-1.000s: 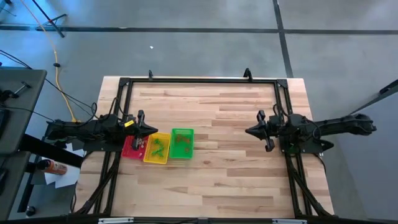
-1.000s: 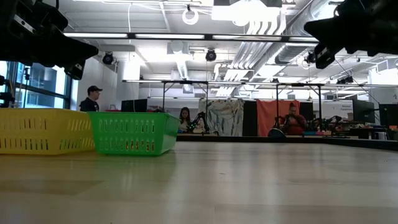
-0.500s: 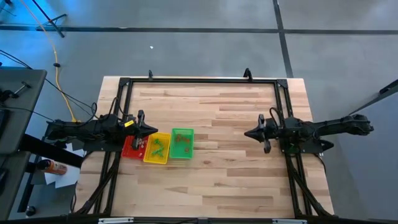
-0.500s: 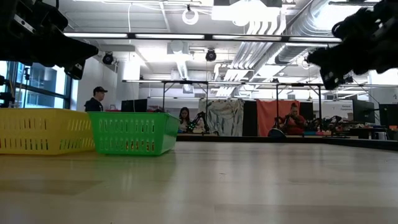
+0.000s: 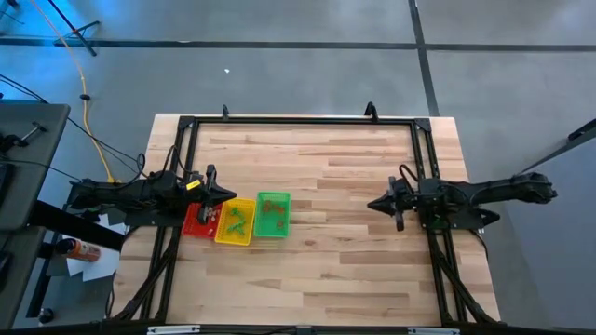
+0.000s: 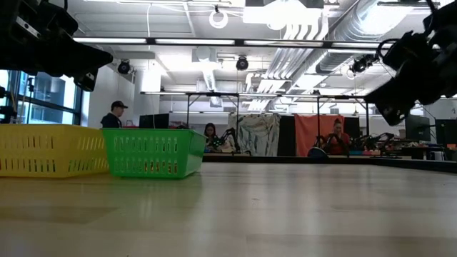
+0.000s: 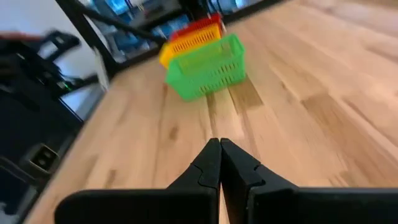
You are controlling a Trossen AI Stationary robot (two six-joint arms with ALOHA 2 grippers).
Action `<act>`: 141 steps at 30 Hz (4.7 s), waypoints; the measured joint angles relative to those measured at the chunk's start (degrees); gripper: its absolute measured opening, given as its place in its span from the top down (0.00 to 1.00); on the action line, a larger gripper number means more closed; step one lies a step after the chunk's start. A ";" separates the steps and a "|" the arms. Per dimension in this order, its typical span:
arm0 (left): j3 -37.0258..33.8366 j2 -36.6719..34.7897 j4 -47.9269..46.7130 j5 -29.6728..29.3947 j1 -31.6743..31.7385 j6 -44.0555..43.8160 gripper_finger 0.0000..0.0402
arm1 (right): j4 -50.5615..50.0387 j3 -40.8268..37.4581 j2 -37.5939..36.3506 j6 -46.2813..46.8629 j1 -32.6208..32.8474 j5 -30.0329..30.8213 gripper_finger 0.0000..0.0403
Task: Sort Halloween decoration
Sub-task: Return to Home Position
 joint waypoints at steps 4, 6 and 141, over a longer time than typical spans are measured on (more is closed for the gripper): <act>0.00 -0.17 -0.01 0.02 -0.23 0.00 1.00 | -0.05 0.00 -5.44 0.06 0.00 -0.42 1.00; 0.00 -0.22 0.10 0.02 -0.23 0.00 1.00 | 0.02 0.00 -9.62 0.12 0.02 -0.44 1.00; 0.00 -1.14 0.24 0.02 -2.02 0.00 1.00 | -0.25 0.09 -15.95 0.04 -0.02 -0.42 1.00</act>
